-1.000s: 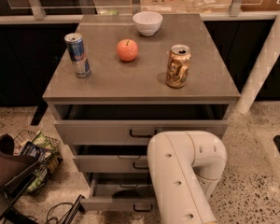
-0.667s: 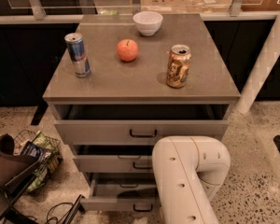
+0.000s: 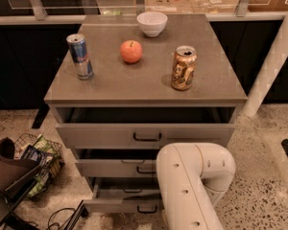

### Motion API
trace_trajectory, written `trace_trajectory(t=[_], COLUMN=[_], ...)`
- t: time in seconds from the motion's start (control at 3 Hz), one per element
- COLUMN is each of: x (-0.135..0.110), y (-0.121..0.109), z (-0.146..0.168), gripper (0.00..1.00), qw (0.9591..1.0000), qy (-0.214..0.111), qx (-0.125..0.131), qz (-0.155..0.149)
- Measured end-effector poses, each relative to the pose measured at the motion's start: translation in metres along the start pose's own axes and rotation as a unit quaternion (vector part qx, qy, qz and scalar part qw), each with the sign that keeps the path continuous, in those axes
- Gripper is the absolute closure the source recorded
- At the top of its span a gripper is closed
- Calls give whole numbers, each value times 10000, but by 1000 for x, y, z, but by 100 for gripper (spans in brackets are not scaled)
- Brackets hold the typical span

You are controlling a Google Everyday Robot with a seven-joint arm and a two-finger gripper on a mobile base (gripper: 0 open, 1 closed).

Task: Close bottom drawer

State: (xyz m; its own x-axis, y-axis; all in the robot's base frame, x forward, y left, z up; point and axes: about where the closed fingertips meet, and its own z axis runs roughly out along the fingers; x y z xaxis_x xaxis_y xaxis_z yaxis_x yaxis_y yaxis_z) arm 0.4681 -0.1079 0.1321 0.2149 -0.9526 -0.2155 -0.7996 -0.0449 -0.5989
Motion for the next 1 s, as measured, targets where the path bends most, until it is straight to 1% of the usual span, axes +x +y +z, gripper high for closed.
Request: trace_trajectory(t=[0.33,0.67,1.0], x=[0,0,-2], y=[-23,-21,-27], z=[9,8,10], gripper=[100,100,100], qw=[9993,9993,9989], qy=[-45,-45,-64], qx=[334,335,428], qz=[-159,-160,-200])
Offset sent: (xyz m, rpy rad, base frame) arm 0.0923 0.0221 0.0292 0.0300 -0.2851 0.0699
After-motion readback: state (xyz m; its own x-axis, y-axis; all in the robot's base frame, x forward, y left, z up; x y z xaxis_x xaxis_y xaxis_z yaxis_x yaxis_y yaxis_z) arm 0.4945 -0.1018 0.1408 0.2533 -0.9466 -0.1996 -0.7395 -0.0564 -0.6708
